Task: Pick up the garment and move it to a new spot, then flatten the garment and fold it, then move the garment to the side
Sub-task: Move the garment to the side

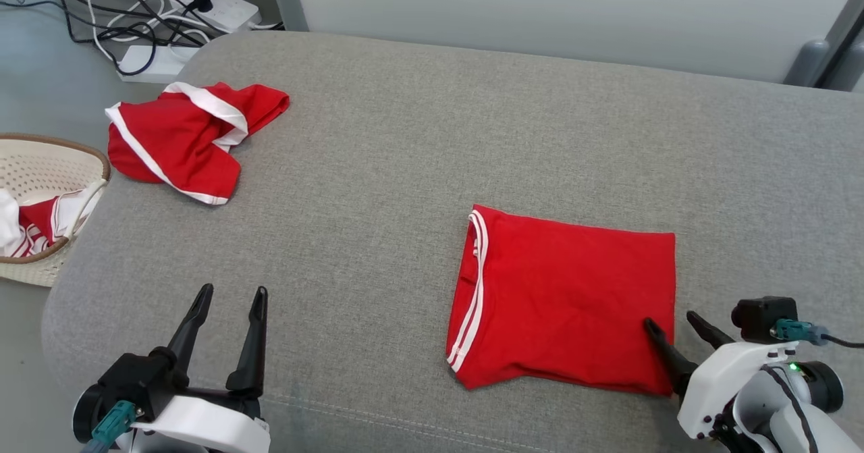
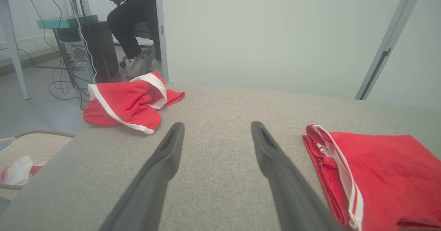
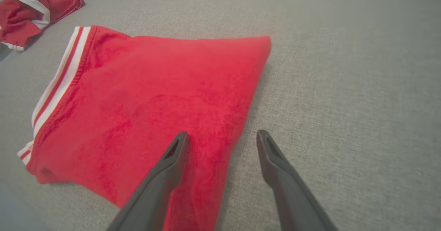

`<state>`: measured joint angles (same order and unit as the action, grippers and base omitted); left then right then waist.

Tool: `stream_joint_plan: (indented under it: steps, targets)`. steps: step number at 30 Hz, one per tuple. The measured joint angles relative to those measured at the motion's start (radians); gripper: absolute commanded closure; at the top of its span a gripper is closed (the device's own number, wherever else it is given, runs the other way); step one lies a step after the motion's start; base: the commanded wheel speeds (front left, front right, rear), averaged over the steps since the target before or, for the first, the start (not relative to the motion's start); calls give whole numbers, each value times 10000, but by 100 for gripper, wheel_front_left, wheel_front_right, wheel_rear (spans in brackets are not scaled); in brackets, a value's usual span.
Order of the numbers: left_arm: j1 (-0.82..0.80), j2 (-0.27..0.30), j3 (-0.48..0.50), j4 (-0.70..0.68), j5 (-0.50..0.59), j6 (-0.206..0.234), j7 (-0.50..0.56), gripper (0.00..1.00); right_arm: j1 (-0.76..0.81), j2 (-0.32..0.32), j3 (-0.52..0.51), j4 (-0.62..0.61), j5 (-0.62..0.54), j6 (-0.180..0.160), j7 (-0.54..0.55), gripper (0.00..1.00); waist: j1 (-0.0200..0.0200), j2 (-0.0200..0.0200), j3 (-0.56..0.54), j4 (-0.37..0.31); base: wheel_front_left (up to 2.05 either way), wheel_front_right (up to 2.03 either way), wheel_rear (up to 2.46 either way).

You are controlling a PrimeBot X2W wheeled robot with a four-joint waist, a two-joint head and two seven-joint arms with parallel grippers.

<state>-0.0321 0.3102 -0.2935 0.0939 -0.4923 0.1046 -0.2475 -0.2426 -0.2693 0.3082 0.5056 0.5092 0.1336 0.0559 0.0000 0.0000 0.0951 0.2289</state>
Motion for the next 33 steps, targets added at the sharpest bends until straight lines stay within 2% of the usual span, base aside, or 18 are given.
stream_joint_plan:
  steps: [6,8,9,10,14,21,33]
  targets:
    - [-12,-50,6,69,0,-81,-8,0,-598,-94,692,665,612,0,242,0,0,0,148,117,0,0,0]
    - [-36,-58,6,88,2,-81,-8,0,-784,-130,895,897,802,0,320,64,0,0,173,107,0,0,0]
    - [-52,-58,8,94,13,-82,-8,0,-837,-132,955,947,878,0,320,64,1,0,181,92,0,0,0]
    - [-84,-61,6,102,13,-82,-8,0,-886,-140,1070,988,997,0,341,100,0,0,191,73,0,0,0]
    - [-183,-71,10,125,33,-163,-10,0,-1080,-205,1453,1162,1266,0,238,100,0,0,204,-59,0,0,0]
    - [-183,-54,104,105,84,-198,-10,0,-1206,-531,1402,1216,955,2,-947,100,0,0,198,-620,0,0,0]
    - [-417,278,207,-222,86,-343,-6,0,-1189,-502,777,1168,368,2,-1499,100,0,0,564,-2528,0,0,0]
